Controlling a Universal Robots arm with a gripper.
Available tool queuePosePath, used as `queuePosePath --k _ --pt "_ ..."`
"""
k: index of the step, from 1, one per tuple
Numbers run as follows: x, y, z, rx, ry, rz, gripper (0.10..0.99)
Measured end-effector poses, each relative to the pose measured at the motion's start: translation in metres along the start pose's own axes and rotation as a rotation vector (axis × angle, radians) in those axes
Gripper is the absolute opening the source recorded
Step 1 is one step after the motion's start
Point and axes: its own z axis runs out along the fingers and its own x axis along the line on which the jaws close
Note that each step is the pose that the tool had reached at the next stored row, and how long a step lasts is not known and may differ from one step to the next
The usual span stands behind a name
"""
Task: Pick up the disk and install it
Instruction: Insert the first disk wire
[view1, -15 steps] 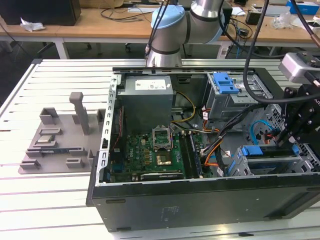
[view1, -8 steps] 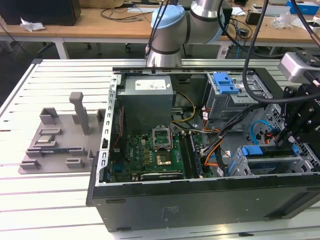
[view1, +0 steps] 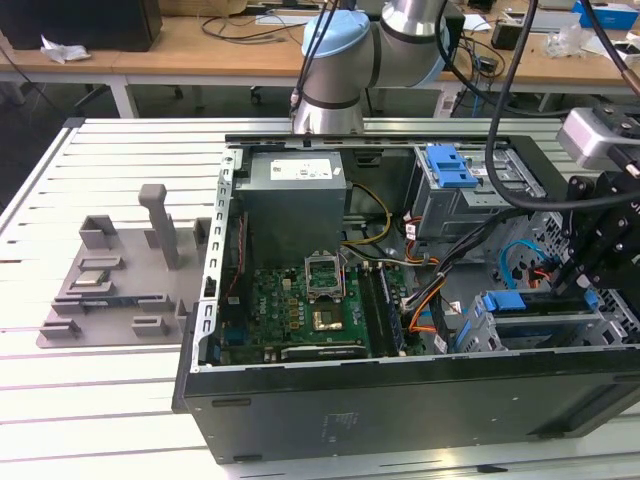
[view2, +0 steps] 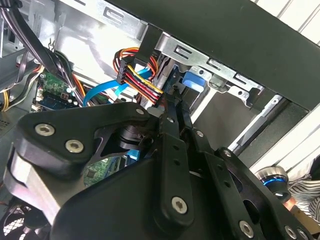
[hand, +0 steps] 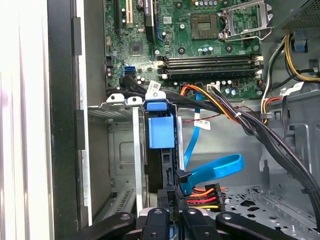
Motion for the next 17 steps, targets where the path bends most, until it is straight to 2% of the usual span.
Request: queuePosePath --k 8,10,11,14,17 --pt "0.0006 -0.0002 0.0028 0.000 -0.0002 0.000 0.169" --pt "0.0007 0.0000 -0.0007 0.000 -0.0027 0.000 0.169" --pt "0.0008 0.0002 -0.0040 0.001 -0.0004 0.000 0.169" --pt "0.0007 0.0002 -0.0037 0.000 -0.0081 -0.001 0.169" --pt "0.0007 0.0002 -0.0027 0.000 -0.0123 -0.001 0.169"
